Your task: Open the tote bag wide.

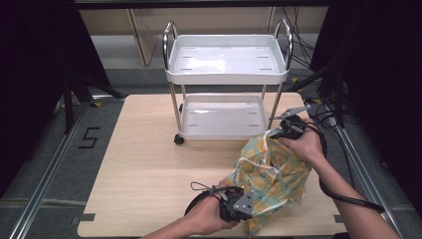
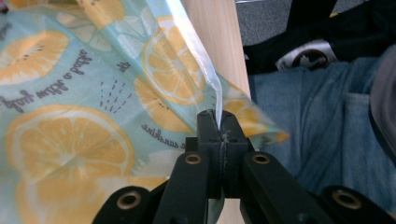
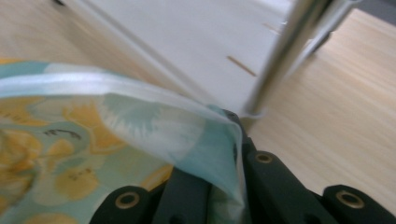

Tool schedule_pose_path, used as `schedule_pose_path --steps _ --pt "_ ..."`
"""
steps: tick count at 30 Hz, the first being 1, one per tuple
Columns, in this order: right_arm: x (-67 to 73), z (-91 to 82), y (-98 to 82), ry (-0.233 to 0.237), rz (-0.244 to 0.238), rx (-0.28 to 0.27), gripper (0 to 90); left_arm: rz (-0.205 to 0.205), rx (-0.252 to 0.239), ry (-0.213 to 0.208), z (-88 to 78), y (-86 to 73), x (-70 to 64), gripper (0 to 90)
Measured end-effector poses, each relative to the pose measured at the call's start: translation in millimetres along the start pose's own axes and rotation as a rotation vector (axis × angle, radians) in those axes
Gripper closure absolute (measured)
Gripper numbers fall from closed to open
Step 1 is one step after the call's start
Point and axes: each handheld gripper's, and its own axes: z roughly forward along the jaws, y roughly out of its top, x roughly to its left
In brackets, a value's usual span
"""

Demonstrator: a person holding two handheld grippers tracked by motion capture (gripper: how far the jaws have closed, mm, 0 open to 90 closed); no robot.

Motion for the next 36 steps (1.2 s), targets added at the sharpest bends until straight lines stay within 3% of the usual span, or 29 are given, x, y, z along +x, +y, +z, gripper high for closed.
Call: schedule_pose_path --steps 2,3,4,5,7,10,11,12,13,14,15,17,18,20,21,24,25,28,33,34,36 --pt "-2.5 4.3 -3.1 -0.029 0.019 -0.013 88.8 -0.011 0.007 -0.001 -5.7 -7.4 2.1 89.5" --pt "-6.6 2.8 -3.5 -0.036 0.000 0.015 88.4 -0.013 0.007 0.002 -7.4 -9.8 2.5 89.5" --pt "-8.8 5.3 -5.1 -0.051 -0.005 -0.001 88.7 -0.029 0.007 -0.005 -9.4 -13.6 2.5 89.5" --pt "-16.0 7.3 -7.3 -0.082 -0.059 -0.005 88.7 -0.023 0.019 -0.009 -10.8 -15.6 3.3 89.5" --pt "-19.9 11.4 -11.8 -0.083 -0.036 0.005 88.7 -0.024 0.034 -0.010 -11.1 -21.4 3.4 89.5" --pt "-19.3 17.2 -18.8 -0.079 0.001 0.029 89.0 -0.060 0.039 -0.016 -10.2 -28.7 5.1 89.5" --pt "-21.2 18.6 -20.6 -0.081 -0.023 0.038 89.0 -0.061 0.036 -0.012 -11.0 -30.2 6.7 89.5" --pt "-22.7 22.9 -23.1 -0.097 -0.043 0.009 88.8 -0.072 0.031 -0.007 -11.9 -31.6 7.8 89.5" --pt "-23.4 23.0 -24.0 -0.089 -0.056 0.028 87.9 -0.079 0.024 -0.001 -12.9 -32.5 9.3 89.4" --pt "-23.4 22.6 -24.3 -0.081 -0.054 0.043 86.9 -0.095 0.017 0.003 -14.4 -32.9 10.4 89.4" --pt "-21.3 21.1 -24.4 -0.066 -0.024 0.049 85.0 -0.103 0.010 0.004 -15.0 -32.9 11.1 89.4" --pt "-21.9 20.7 -24.5 -0.066 -0.048 0.008 80.4 -0.098 -0.001 0.011 -16.6 -32.5 13.0 89.4" --pt "-17.1 17.6 -24.2 -0.044 -0.003 0.019 76.4 -0.100 -0.004 0.014 -16.8 -32.4 13.3 89.4" --pt "-17.8 11.9 -22.4 -0.034 -0.034 -0.009 68.8 -0.098 -0.006 0.019 -16.7 -32.5 13.9 89.4" --pt "-12.9 7.6 -22.6 -0.030 0.006 -0.010 65.5 -0.099 -0.007 0.018 -16.6 -32.6 14.0 89.3" --pt "-12.2 -6.3 -21.5 -0.012 -0.024 -0.057 55.8 -0.100 -0.011 0.021 -16.2 -32.5 13.8 89.3" --pt "-10.2 -14.9 -20.8 0.002 -0.016 -0.045 52.9 -0.100 -0.012 0.022 -16.2 -32.3 13.8 89.3" --pt "-6.2 -29.9 -19.6 0.012 -0.002 -0.097 48.9 -0.095 -0.013 0.026 -16.1 -31.7 13.7 89.3" --pt "-4.2 -59.6 -17.3 0.018 -0.065 -0.139 46.3 -0.095 -0.016 0.027 -16.2 -30.9 13.5 89.3" --pt "-0.9 -63.5 -17.4 0.023 -0.044 -0.145 45.9 -0.104 -0.016 0.024 -16.0 -31.1 13.1 89.3" --pt "1.9 -74.1 -17.2 0.018 -0.094 -0.171 45.9 -0.105 -0.020 0.031 -15.3 -31.3 13.0 89.3"
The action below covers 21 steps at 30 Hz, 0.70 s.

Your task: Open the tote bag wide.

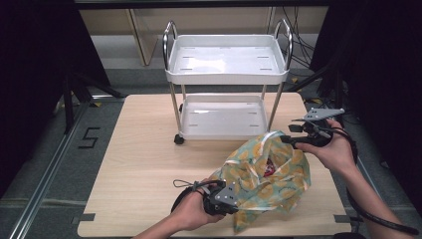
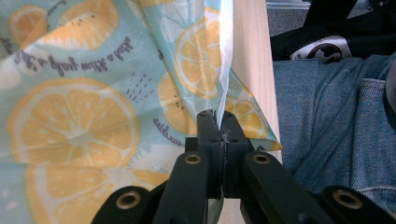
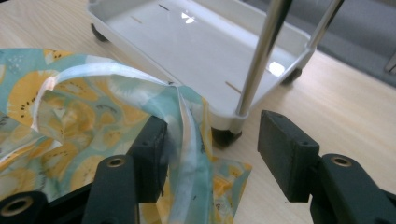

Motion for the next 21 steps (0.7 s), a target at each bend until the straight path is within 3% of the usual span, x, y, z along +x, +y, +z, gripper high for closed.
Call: schedule_pose_path --steps 5,8,11,15,16,17,18,20,21 --pt "15.8 -17.4 2.2 0.008 -0.054 -0.043 48.7 0.000 0.001 -0.004 0.1 0.2 -0.4 89.3" --pt "26.1 -24.0 2.8 0.028 -0.128 -0.045 51.3 0.001 -0.002 0.001 0.2 0.2 -0.4 89.3" --pt "32.7 -29.7 4.1 -0.001 -0.156 -0.048 51.4 0.002 0.005 -0.002 0.4 0.2 0.0 89.3" --pt "22.6 -36.0 7.9 -0.064 -0.146 -0.081 50.5 0.002 -0.002 0.001 0.0 0.4 -0.4 89.3" --pt "23.6 -37.6 8.0 -0.053 -0.118 -0.077 51.3 0.002 -0.001 0.000 -0.5 0.5 -0.2 89.3" --pt "23.3 -38.9 9.1 -0.026 -0.148 -0.084 52.7 0.003 -0.001 0.000 -0.7 0.6 -0.1 89.3" --pt "26.6 -38.7 8.8 -0.012 -0.150 -0.094 55.1 0.001 -0.003 0.000 -0.8 0.7 0.2 89.3" --pt "41.2 -38.7 8.0 0.061 -0.186 -0.076 59.3 0.011 -0.003 0.003 -0.6 1.1 1.3 89.3" --pt "50.7 -36.8 6.0 0.120 -0.174 -0.045 60.0 0.010 -0.005 0.003 -0.3 1.2 1.4 89.2"
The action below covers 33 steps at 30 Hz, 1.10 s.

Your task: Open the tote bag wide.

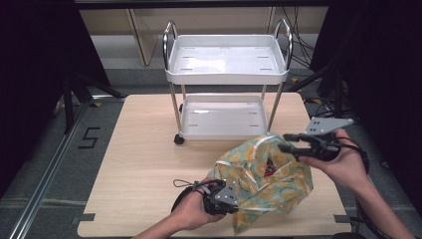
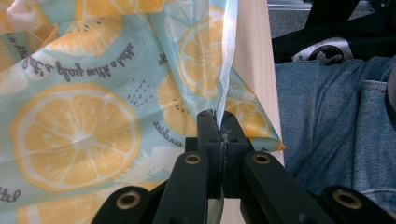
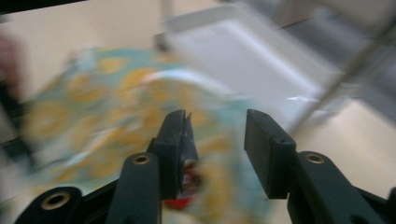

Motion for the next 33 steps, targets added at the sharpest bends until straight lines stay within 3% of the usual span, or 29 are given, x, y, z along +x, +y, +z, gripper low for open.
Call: schedule_pose_path --steps 1,2,3,5,10,14,15,17,18,21,22,24,25,26,28,30,33 --pt "4.6 4.3 -1.0 0.045 -0.014 0.008 60.0 -0.007 0.000 -0.002 0.5 0.2 -0.4 89.3" --pt "14.9 12.5 -4.4 0.123 -0.024 0.045 59.1 -0.007 -0.001 -0.001 0.7 0.4 -0.6 89.3" --pt "20.5 16.7 -7.0 0.159 -0.024 0.085 57.9 0.002 0.002 0.002 0.2 0.9 -0.4 89.3" --pt "39.7 38.3 -19.9 0.292 -0.056 0.164 53.1 0.005 -0.002 0.002 -0.1 1.2 -0.9 89.3" --pt "53.6 58.8 -32.2 0.380 -0.122 0.231 47.4 -0.003 0.000 -0.001 -0.4 0.6 -1.1 89.3" --pt "59.4 66.5 -34.3 0.388 -0.195 0.266 47.8 0.006 -0.004 0.002 0.4 1.1 -0.9 89.3" --pt "60.7 69.6 -34.8 0.371 -0.210 0.269 60.1 0.006 -0.003 0.003 0.5 1.3 -0.9 89.3" --pt "60.9 70.7 -34.4 0.356 -0.177 0.283 82.8 -0.004 0.001 -0.005 1.2 0.9 -2.1 89.3" --pt "58.7 70.6 -32.7 0.359 -0.152 0.279 90.0 -0.008 0.000 -0.006 1.5 0.7 -2.8 89.3" --pt "47.0 59.6 -21.2 0.287 -0.111 0.255 90.0 0.002 0.007 -0.010 1.0 0.2 -2.8 89.3" --pt "37.8 52.0 -14.5 0.182 -0.094 0.227 90.0 0.001 0.006 -0.009 1.0 0.3 -2.7 89.3" --pt "17.4 43.3 -7.8 0.046 -0.091 0.237 90.0 0.002 0.005 -0.002 0.2 0.6 -2.0 89.3" --pt "2.4 41.2 -6.7 -0.009 -0.119 0.236 90.0 0.006 0.005 0.000 -1.0 0.7 -1.2 89.3" --pt "-12.6 39.1 -7.2 -0.083 -0.110 0.252 90.0 0.005 0.004 0.003 -1.6 0.5 -0.3 89.3" --pt "-30.7 38.9 -10.7 -0.134 -0.066 0.288 90.0 -0.001 0.008 0.007 -2.0 -0.5 1.3 89.3" --pt "-53.8 45.9 -17.8 -0.181 -0.087 0.290 90.0 0.002 0.018 0.009 -2.4 -1.5 3.5 89.3" --pt "-72.2 53.9 -25.8 -0.200 0.004 0.293 90.0 -0.003 0.030 0.014 -1.4 -3.8 6.4 89.3"
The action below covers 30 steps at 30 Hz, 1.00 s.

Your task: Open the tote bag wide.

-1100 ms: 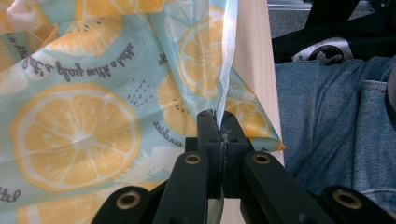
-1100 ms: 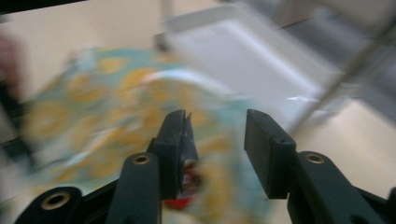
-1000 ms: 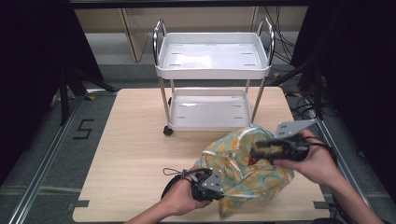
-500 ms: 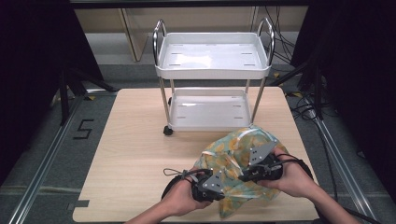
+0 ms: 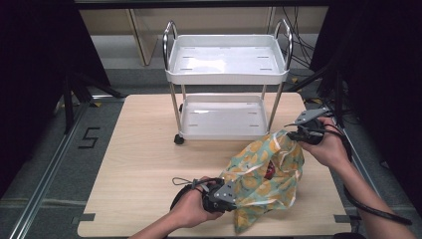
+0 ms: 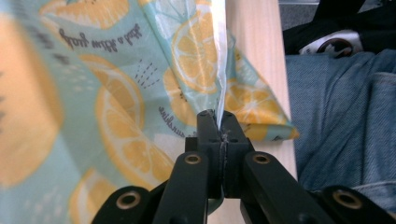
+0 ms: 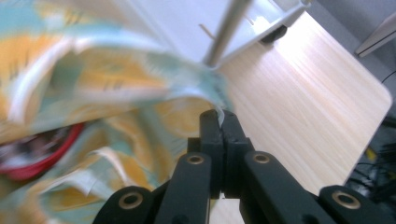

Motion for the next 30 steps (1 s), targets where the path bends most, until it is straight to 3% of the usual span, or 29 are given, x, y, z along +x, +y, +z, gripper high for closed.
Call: schedule_pose_path --steps 1,8,9,10,12,16,17,20,21,22,27,28,30 --pt "-2.3 7.8 -1.3 -0.001 0.017 -0.014 90.0 -0.007 0.007 0.000 0.4 -1.1 0.5 89.3" --pt "-6.3 54.0 -8.1 -0.001 0.038 0.058 90.0 -0.037 0.030 -0.005 1.4 -10.5 3.5 89.3" --pt "-7.5 57.2 -9.3 0.022 0.042 0.092 90.0 -0.028 0.035 -0.007 1.0 -11.3 4.3 89.3" --pt "-8.6 61.8 -11.3 0.004 0.024 0.075 90.0 -0.043 0.035 -0.007 1.4 -12.9 3.9 89.3" --pt "-6.1 66.0 -13.5 0.008 0.048 0.089 90.0 -0.041 0.039 -0.011 1.5 -14.0 4.5 89.3" --pt "-2.2 71.9 -15.1 0.014 0.028 0.123 90.0 -0.043 0.024 -0.010 0.2 -13.1 5.8 89.1" --pt "-0.6 72.2 -15.0 0.009 0.026 0.122 90.0 -0.049 -0.002 -0.011 -3.5 -11.2 7.6 88.1" --pt "4.6 70.2 -12.1 0.019 0.019 0.093 90.0 -0.127 -0.091 -0.011 -12.9 -5.5 9.1 71.3" --pt "7.1 69.7 -11.1 0.010 0.052 0.080 90.0 -0.133 -0.120 -0.003 -18.0 -2.3 9.9 65.6" --pt "4.4 67.8 -11.0 0.018 0.032 0.069 90.0 -0.139 -0.151 0.002 -23.4 1.7 10.3 62.4" --pt "8.5 64.8 -11.1 0.017 0.038 0.055 89.6 -0.169 -0.315 0.018 -51.9 24.5 12.8 52.1" --pt "8.1 61.8 -9.9 0.030 0.031 0.073 88.8 -0.176 -0.351 0.047 -57.7 29.5 15.0 52.0" --pt "11.7 61.3 -9.4 0.014 0.050 0.040 82.1 -0.196 -0.385 0.106 -63.2 34.5 19.6 53.1"
